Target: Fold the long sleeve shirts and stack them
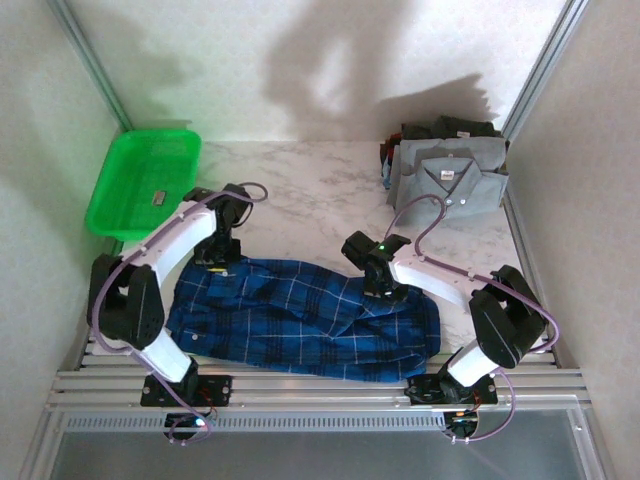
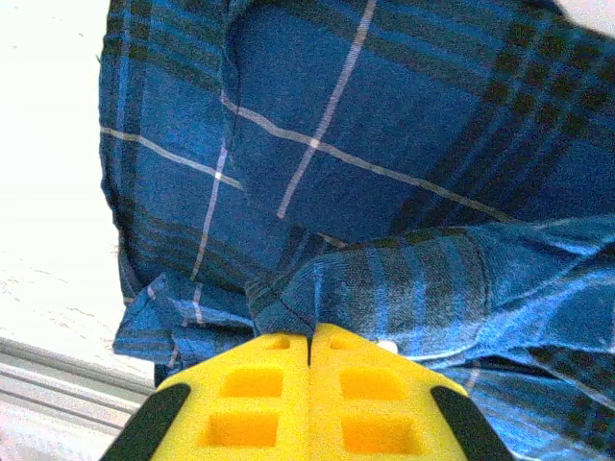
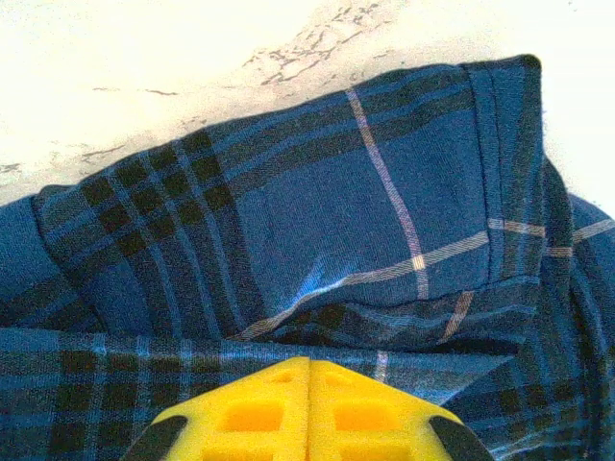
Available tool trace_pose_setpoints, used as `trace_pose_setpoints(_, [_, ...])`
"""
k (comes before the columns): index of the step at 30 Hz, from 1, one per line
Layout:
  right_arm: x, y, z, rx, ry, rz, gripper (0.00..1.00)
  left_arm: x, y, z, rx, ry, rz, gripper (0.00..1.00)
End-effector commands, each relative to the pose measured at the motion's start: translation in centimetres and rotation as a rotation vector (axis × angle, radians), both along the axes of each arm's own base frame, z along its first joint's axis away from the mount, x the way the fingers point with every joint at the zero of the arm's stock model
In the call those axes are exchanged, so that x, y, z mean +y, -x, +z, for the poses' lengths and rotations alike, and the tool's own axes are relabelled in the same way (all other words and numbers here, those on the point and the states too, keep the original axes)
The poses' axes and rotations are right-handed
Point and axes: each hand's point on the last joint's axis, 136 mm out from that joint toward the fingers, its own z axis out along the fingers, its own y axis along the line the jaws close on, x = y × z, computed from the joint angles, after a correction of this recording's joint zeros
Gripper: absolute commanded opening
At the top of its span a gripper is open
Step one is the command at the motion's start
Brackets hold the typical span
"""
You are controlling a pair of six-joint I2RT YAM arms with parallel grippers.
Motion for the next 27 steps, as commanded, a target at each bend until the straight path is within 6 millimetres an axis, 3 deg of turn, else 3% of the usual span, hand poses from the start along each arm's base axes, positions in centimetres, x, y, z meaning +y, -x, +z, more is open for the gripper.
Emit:
trace_pose_setpoints(1, [-0.3,0.1,0.4,-0.001,-0.002,-0.004,0.06,1.0,-0.2,-1.3,0.030,-0.044,-0.016,0.00])
trace_pose_setpoints(7, [-0.5,0.3,0.3,0.004,0.004,-0.011,0.06,2.0,0.5,-3.8,0.086,-0.097,0.002,0.00])
trace_pose_setpoints(14, [-1.3,0.5,0.4,0.003,0.045,-0.011,0.06,1.9,-0.2,-6.9,0.149,-0.119,-0.006,0.00])
trace_pose_setpoints(20, [-2.3,0.5,1.0,-0.010,0.091,-0.003,0.07,-0.2,-2.9,-4.4,0.099,-0.035,-0.051,0.00])
trace_pose_setpoints(23, [-2.0,0.6,2.5,-0.051,0.027,-0.022,0.16,-0.9,-3.4,-3.0,0.082,-0.006,-0.059,0.00])
trace_pose_setpoints(27, [-0.7,1.0,4.8,-0.096,-0.122,-0.024,0.39,-1.4,-2.6,-3.7,0.116,0.019,-0.062,0.00])
